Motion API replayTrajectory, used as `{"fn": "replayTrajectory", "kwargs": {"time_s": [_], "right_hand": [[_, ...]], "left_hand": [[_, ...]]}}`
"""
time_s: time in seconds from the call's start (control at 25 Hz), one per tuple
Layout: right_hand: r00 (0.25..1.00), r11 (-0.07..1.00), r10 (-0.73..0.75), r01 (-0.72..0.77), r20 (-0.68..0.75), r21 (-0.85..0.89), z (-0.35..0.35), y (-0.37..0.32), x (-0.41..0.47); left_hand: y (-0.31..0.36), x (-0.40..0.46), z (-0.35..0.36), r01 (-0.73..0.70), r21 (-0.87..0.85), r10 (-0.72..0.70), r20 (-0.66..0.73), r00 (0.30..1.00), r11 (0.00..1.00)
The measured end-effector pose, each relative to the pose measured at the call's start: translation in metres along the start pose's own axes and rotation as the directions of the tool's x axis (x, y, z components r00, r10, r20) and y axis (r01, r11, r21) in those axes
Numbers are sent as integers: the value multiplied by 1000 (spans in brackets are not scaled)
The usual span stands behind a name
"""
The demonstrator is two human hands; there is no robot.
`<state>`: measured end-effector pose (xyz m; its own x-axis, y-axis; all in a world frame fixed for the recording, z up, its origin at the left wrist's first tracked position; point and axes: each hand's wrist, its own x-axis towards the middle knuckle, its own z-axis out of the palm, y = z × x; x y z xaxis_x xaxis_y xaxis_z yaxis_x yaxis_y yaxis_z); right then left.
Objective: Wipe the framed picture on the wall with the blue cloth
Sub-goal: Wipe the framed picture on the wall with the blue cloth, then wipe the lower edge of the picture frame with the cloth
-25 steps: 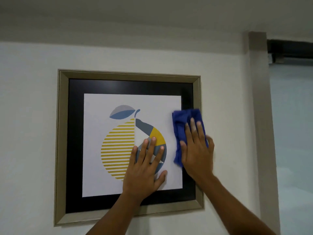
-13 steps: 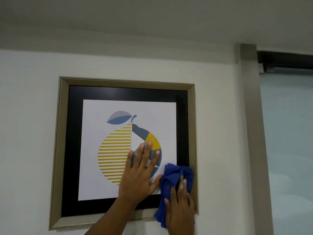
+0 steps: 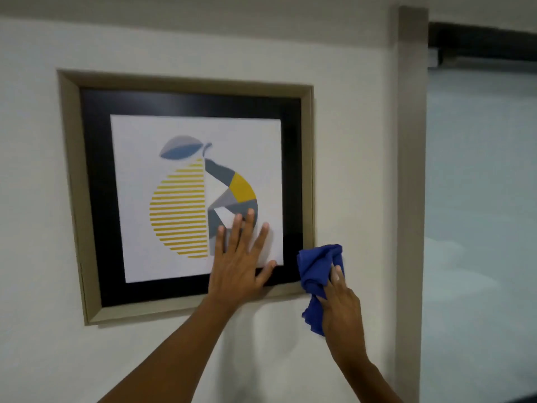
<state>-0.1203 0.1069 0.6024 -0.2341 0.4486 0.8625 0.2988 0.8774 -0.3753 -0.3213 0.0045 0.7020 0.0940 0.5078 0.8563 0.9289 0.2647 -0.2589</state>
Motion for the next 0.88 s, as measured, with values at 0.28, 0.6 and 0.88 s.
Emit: {"fn": "replayTrajectory", "kwargs": {"time_s": [0.28, 0.6, 0.88], "right_hand": [[957, 953, 239, -197, 167, -231, -55, 95, -204], [540, 691, 715, -452, 444, -564, -125, 200, -537], [368, 657, 743, -246, 559, -712, -131, 299, -722]], "left_hand": [[209, -206, 92, -146, -433, 319, 362, 876, 890], [428, -457, 167, 82, -769, 685, 608, 401, 634], [571, -637, 231, 142, -785, 748, 618, 243, 603]]}}
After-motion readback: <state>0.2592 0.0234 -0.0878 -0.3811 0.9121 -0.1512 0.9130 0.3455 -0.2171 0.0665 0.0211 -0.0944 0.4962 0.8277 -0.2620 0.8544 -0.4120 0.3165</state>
